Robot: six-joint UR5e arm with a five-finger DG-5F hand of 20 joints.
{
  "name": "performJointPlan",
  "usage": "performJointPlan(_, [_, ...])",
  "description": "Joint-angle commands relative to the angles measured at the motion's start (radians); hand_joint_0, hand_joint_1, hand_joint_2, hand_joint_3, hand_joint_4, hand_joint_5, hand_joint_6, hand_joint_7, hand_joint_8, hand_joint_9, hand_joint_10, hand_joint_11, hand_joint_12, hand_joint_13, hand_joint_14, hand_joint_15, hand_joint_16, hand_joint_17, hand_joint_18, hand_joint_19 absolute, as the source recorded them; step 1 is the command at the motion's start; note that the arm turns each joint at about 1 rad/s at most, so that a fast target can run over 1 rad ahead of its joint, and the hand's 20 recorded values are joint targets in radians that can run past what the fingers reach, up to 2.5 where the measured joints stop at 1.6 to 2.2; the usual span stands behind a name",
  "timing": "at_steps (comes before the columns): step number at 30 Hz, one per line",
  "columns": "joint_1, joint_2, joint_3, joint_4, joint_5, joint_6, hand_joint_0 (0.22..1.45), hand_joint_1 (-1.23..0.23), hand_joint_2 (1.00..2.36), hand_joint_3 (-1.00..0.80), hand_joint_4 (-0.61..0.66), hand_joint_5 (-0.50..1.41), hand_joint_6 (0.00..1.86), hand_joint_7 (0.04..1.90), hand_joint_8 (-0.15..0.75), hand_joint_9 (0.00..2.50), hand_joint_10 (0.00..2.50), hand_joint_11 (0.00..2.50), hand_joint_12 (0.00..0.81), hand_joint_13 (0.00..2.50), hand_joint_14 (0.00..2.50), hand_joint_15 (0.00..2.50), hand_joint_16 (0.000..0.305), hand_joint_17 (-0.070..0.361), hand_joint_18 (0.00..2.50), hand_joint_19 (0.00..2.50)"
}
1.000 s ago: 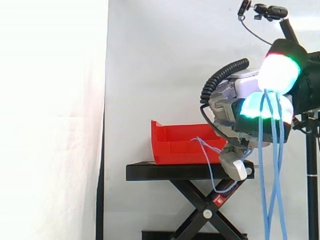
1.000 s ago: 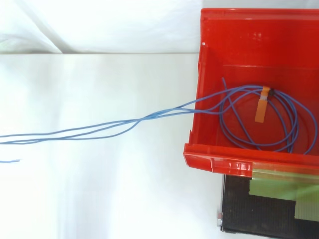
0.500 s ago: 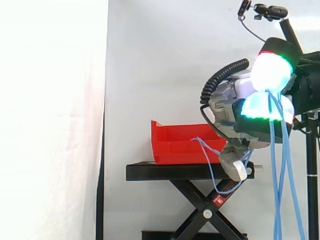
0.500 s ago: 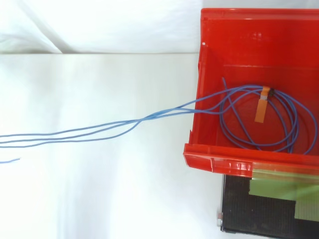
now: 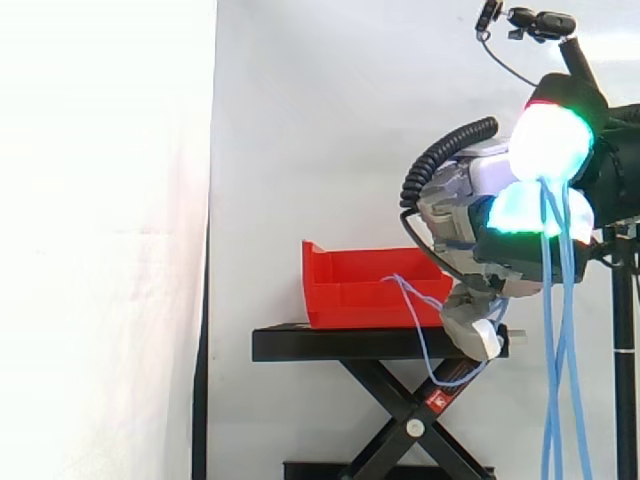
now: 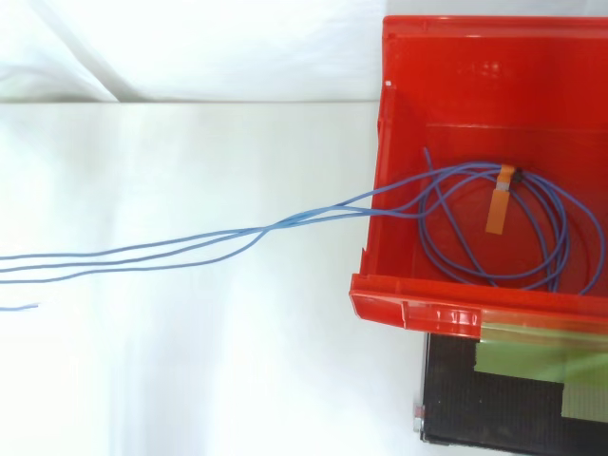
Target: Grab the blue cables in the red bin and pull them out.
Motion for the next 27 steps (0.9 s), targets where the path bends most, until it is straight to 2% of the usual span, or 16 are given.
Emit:
performJointPlan(1, [0.000, 0.000, 0.000, 0.000, -0.002, 0.000, 0.93, -0.87, 1.00, -1.00, 0.15, 0.71, 0.85, 0.61, 0.283, 0.90, 0.97, 1.35, 0.308, 1.15, 1.08, 1.21, 0.034, 0.076, 0.65, 0.83])
performJointPlan(11, [-0.006, 0.000, 0.001, 0.001, -0.003, 0.002, 0.95, -0.89, 1.00, -0.96, 0.13, 0.58, 1.01, 0.51, 0.276, 0.89, 1.06, 1.31, 0.306, 1.15, 1.12, 1.20, 0.034, 0.077, 0.65, 0.84])
performJointPlan(18, [-0.007, 0.000, 0.001, 0.003, -0.003, 0.003, 0.96, -0.94, 1.01, -0.84, 0.09, 0.44, 1.14, 0.42, 0.268, 0.86, 1.23, 1.23, 0.307, 1.15, 1.14, 1.18, 0.034, 0.077, 0.67, 0.84])
performJointPlan(27, [-0.009, 0.000, 0.001, 0.006, -0.005, 0.003, 0.99, -0.98, 1.01, -0.75, 0.06, 0.39, 1.19, 0.38, 0.262, 0.83, 1.28, 1.21, 0.311, 1.14, 1.13, 1.19, 0.034, 0.077, 0.67, 0.85])
